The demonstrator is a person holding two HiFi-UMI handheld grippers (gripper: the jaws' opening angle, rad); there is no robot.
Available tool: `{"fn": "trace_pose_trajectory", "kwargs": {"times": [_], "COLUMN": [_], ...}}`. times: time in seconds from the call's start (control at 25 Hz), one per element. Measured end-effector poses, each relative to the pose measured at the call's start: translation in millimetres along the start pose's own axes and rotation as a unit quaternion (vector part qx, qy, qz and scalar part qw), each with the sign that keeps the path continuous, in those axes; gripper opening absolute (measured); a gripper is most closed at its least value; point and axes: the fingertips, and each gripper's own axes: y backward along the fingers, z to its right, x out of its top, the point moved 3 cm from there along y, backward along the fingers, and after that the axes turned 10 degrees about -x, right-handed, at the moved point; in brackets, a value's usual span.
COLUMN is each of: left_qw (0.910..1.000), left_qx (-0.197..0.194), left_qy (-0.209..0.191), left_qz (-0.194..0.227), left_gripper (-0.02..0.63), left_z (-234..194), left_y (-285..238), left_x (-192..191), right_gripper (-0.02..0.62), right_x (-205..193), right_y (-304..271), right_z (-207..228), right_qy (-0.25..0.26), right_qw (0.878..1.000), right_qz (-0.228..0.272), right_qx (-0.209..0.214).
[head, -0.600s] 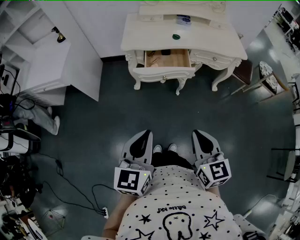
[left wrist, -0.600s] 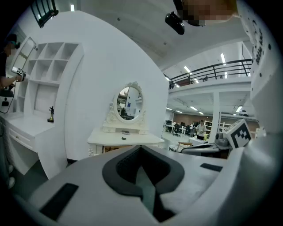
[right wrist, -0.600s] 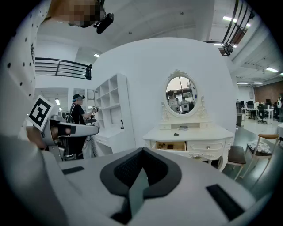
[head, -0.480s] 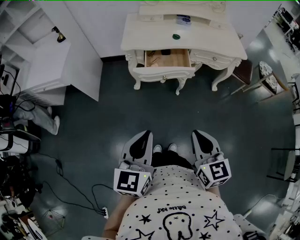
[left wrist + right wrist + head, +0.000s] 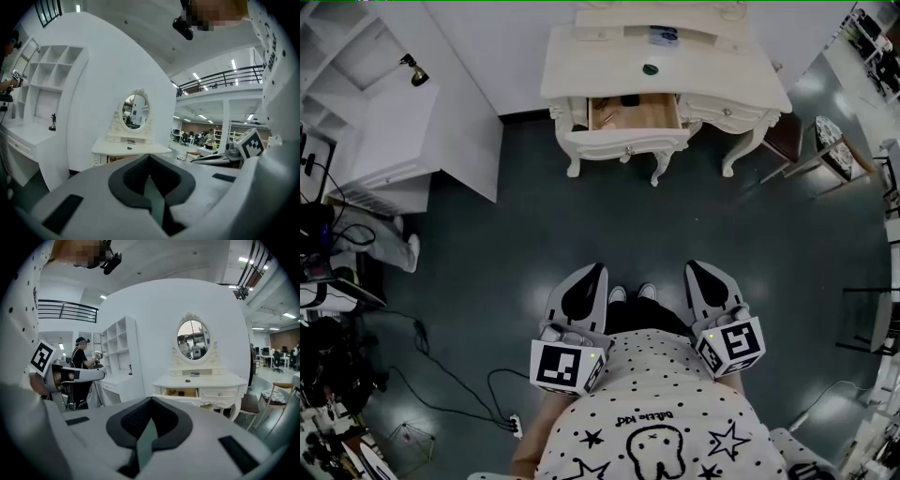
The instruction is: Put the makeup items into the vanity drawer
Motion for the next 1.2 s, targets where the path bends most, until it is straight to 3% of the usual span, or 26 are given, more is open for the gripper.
{"fn": "trace_pose_trajectory", "kwargs": {"times": [0.32, 0.6, 1.0, 1.2], "left_qw": [0.9999, 0.9999, 0.9996, 0.9996], "left_qx": [-0.01, -0.015, -0.024, -0.003], "left_qy": [0.001, 0.0, 0.016, 0.027], "left_qz": [0.001, -0.005, 0.0, 0.005], "left_gripper": [-0.005, -0.004, -0.003, -0.003], "left_z": [-9, -18, -18, -23], "left_y": [13, 27, 5, -20], "left_x": [-4, -8, -7, -5], "right_gripper": [0.008, 0.008, 0.009, 0.009], "right_x": [-13, -18, -12, -1], "right_y": [5, 5, -12, -35], "right_z": [-15, -37, -27, -5], "right_qy": [-0.016, -0.015, -0.012, -0.01], "right_qw": [1.0, 1.0, 1.0, 1.0], "right_qz": [-0.002, 0.003, -0.002, 0.001], "right_qx": [-0.019, -0.008, 0.005, 0.023]}}
